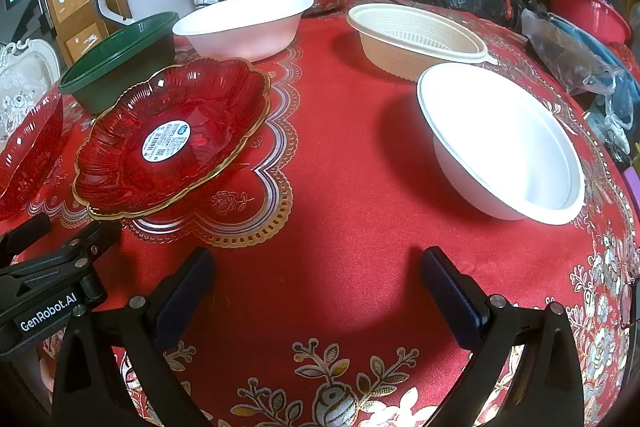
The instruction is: Organize plates and bowls
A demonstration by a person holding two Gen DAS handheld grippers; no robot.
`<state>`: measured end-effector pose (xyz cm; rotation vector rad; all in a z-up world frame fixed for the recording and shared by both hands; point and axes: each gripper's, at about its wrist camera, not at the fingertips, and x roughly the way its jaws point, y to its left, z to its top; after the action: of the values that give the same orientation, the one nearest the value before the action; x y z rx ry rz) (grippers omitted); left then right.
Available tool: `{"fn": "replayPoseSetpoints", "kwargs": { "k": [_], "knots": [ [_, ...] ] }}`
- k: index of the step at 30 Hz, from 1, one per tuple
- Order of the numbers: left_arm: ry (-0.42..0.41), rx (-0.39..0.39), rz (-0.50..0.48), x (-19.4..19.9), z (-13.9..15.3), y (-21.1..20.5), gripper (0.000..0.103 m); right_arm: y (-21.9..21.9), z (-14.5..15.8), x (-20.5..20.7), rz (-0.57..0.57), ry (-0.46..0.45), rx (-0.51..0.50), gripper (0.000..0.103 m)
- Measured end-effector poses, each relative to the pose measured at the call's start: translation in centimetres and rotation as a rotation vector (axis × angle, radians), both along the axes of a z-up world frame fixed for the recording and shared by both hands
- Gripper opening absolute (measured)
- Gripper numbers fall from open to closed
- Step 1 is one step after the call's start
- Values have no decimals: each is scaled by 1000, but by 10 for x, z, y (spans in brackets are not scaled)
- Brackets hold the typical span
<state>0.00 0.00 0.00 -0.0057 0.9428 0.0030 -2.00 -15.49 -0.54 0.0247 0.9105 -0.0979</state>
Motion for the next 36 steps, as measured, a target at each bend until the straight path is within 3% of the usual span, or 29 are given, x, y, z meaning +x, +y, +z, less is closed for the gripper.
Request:
{"fn": "replayPoseSetpoints", "kwargs": {
  "k": [36],
  "knots": [
    [10,1,-11,-2,0,1,102,2,0,-5,27,-8,30,103]
  ]
}}
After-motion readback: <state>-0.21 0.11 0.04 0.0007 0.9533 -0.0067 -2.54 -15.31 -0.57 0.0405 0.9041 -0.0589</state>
